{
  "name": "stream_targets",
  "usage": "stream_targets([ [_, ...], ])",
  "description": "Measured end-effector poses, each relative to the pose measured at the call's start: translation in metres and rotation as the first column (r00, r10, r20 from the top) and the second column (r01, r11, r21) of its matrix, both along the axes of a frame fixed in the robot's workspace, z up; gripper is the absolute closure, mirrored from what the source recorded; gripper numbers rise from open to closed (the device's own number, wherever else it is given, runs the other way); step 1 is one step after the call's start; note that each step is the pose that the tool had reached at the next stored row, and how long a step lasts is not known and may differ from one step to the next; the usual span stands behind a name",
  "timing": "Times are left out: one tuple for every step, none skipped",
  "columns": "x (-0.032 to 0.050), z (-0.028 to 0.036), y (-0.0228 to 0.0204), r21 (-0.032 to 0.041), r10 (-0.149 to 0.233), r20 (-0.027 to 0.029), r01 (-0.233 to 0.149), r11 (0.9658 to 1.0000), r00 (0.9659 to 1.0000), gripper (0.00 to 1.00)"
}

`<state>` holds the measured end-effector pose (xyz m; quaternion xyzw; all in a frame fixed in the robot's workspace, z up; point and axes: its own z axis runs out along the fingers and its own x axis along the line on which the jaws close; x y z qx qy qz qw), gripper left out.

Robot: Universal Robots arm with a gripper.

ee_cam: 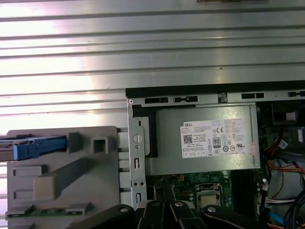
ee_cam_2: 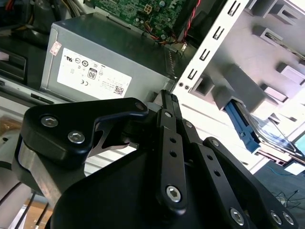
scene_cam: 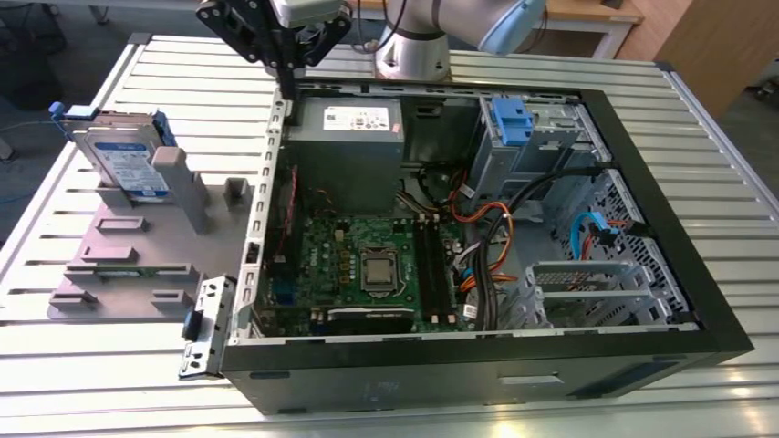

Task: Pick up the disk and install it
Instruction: 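Reach for the disk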

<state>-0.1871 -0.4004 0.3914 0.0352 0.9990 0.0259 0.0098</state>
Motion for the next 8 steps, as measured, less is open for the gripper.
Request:
stream_targets([
  [-0.0003,0.0,0.0,0.0,0.0,0.0,0.0,1.0,1.0,0.89],
  [-0.0007,0.0,0.0,0.0,0.0,0.0,0.0,1.0,1.0,0.89],
  [-0.001,0.0,0.0,0.0,0.0,0.0001,0.0,1.0,1.0,0.89],
  [-0.0012,0.0,0.0,0.0001,0.0,0.0,0.0,1.0,1.0,0.89],
  [-0.0015,0.0,0.0,0.0,0.0,0.0,0.0,1.0,1.0,0.89],
  [-0.0018,0.0,0.0,0.0,0.0,0.0001,0.0,1.0,1.0,0.89],
  [-0.0022,0.0,0.0,0.0,0.0,0.0001,0.0,1.0,1.0,0.89],
  [-0.0024,0.0,0.0,0.0001,0.0,0.0001,0.0,1.0,1.0,0.89],
])
